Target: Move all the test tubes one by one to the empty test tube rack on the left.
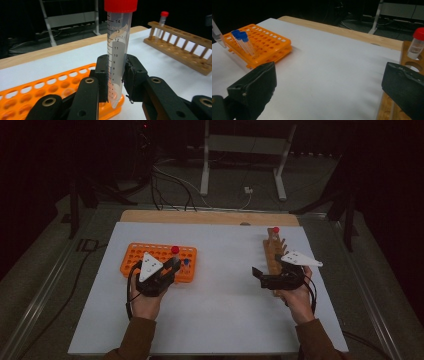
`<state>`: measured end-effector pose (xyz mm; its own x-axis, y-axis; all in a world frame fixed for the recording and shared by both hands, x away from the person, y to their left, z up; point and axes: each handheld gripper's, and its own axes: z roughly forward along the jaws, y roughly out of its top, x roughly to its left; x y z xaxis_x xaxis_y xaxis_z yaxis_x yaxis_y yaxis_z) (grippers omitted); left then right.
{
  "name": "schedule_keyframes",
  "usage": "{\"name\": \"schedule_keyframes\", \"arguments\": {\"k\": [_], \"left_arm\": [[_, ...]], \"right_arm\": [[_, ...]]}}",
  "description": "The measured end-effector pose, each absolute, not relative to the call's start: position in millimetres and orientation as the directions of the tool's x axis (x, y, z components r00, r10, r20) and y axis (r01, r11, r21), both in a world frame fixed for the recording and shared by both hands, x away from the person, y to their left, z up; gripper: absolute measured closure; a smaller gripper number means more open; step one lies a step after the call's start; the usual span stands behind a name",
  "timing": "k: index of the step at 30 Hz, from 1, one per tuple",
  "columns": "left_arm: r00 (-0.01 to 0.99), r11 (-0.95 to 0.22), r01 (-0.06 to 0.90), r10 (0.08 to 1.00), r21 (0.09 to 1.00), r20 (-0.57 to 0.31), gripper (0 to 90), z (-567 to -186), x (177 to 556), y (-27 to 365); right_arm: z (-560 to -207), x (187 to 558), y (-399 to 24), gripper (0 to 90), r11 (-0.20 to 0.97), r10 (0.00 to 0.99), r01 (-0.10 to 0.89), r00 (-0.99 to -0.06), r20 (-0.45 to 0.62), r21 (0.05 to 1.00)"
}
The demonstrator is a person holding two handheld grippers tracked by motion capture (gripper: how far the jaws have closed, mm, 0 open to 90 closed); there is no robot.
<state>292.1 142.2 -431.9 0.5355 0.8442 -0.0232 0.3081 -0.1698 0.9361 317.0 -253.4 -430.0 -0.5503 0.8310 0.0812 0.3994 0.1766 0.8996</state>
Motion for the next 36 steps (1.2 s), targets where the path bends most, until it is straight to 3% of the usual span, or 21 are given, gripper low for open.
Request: {"name": "schedule_keyframes", "arguments": {"k": [18, 36], "left_arm": [[0.443, -0.148, 0.332, 0.897, 0.932, -0.016, 74.6, -442, 296, 173], [0.376, -0.152, 0.356, 0.927, 0.922, 0.008, 74.4, -465, 319, 180]], "right_arm": [[-430, 316, -260, 0.3, 0.167, 0.837, 0.402, -0.541, 0.086, 0.900], [-430, 316, -262, 0.3, 0.159, 0.836, 0.402, -0.541, 0.093, 0.902]]}}
